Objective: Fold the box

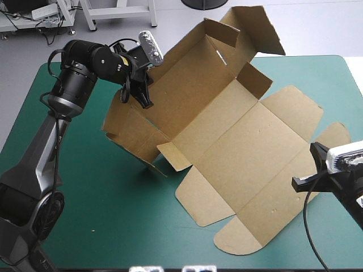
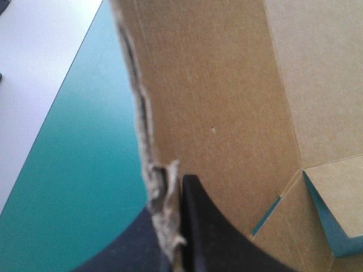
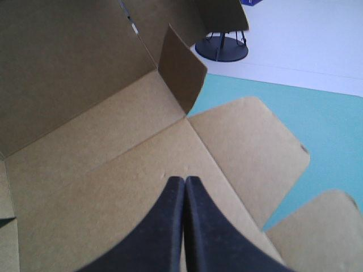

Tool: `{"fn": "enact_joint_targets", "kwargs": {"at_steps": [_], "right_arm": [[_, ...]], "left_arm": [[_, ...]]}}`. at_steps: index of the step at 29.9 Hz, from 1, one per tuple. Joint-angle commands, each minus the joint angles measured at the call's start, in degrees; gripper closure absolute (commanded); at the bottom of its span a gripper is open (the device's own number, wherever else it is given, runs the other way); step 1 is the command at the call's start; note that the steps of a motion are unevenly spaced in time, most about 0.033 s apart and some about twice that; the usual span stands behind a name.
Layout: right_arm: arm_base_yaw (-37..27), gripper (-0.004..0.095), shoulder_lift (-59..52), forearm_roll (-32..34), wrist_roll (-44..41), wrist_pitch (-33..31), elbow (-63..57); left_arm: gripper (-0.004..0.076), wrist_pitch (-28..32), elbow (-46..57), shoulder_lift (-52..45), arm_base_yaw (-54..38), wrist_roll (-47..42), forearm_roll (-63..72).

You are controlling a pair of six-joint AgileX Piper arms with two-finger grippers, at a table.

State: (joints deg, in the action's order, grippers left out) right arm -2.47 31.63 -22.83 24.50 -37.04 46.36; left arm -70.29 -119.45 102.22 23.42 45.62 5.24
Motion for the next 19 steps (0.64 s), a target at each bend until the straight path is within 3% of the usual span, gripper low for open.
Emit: {"fn": "enact_joint_targets", "kwargs": {"at_steps": [1, 19], "right_arm": [[0.0, 0.0928, 1.7, -2.7, 0.4, 4.9, 4.0], [0.0, 0.0928, 12.1, -2.9, 3.0, 1.3, 16.4]], "left_arm": [[0.0733, 1.3, -2.0, -4.5, 3.7, 1.1, -4.8], [0.0733, 1.5, -1.5, -5.3, 18.2, -2.6, -25.8]]}}
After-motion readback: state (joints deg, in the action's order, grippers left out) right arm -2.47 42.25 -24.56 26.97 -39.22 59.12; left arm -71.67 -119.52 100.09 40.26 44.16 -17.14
